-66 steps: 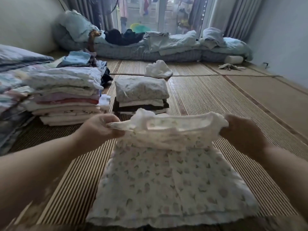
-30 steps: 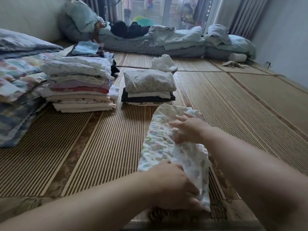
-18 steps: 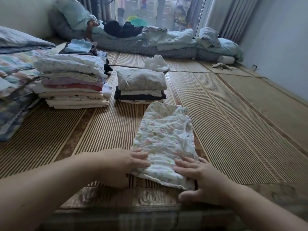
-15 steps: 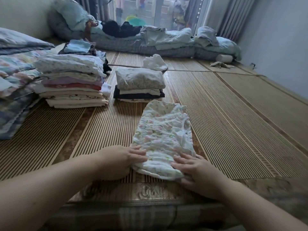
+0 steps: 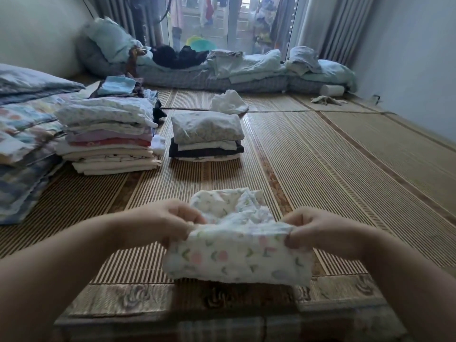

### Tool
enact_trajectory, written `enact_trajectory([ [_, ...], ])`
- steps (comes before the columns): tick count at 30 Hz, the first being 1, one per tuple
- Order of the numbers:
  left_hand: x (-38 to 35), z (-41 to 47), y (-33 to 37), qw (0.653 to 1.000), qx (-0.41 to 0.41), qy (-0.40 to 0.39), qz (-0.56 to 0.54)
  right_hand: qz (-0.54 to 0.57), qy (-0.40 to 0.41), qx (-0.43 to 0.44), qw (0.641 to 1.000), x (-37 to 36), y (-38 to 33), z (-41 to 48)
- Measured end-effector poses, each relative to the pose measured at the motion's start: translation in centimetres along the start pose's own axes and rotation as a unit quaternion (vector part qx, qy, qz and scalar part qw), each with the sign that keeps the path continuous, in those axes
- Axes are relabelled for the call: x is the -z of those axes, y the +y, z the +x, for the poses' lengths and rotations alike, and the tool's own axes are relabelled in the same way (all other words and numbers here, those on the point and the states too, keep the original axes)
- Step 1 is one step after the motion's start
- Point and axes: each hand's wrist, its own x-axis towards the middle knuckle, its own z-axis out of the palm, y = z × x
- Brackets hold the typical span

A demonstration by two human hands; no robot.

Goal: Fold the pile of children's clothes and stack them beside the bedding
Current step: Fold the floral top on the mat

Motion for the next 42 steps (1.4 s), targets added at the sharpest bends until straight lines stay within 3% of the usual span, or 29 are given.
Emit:
enact_trajectory([
  [3, 1.8, 1.0, 0.5, 0.991, -0.017, 0.063, -0.118, 0.105, 0.078, 0.033, 0.991, 1.4, -1.2, 2.0],
  [8, 3.8, 4.8, -0.9, 0.928, 0.018, 0.323, -0.186, 0.153, 0.317, -0.007, 0.936, 3.0, -0.5, 7.5],
  [11, 4.0, 6.3, -1.5, 0.907, 0.063, 0.347, -0.230, 0.169, 0.350, -0.063, 0.919, 3.7, 0.9, 9.6],
  [12, 4.2, 6.6, -1.8, 0.913, 0.095, 0.355, -0.179, 0.107, 0.363, -0.096, 0.921, 3.8, 1.4, 10.0],
  [15, 4.2, 7.5, -2.2, 0.910, 0.148, 0.367, 0.124, -0.131, 0.386, -0.161, 0.899, 3.5, 1.9, 10.2],
  [18, 2.9, 7.7, -1.3, 0.888, 0.144, 0.284, 0.332, -0.305, 0.367, -0.077, 0.875, 1.9, 2.0, 10.6],
  [21, 1.1, 7.6, -1.2, 0.846, 0.142, 0.185, 0.480, -0.384, 0.285, -0.031, 0.878, -0.3, 2.4, 11.1],
  [25, -0.4, 7.5, -4.1, 0.796, 0.166, 0.137, 0.566, -0.453, 0.200, -0.139, 0.857, -1.5, 4.7, 11.3],
  [33, 0.6, 6.3, -6.5, 0.808, 0.256, 0.282, 0.451, -0.397, 0.309, -0.270, 0.821, -1.1, 5.0, 9.7],
  [35, 0.4, 5.8, -6.1, 0.829, 0.244, 0.308, 0.398, -0.364, 0.348, -0.297, 0.811, -1.2, 4.4, 9.5],
  [38, -0.2, 5.1, -5.0, 0.903, 0.189, 0.309, 0.229, -0.274, 0.328, -0.301, 0.852, -1.0, 2.8, 9.0],
  [42, -0.5, 5.3, -3.9, 0.941, 0.137, 0.304, 0.047, -0.124, 0.309, -0.238, 0.912, -1.0, 1.6, 8.8],
])
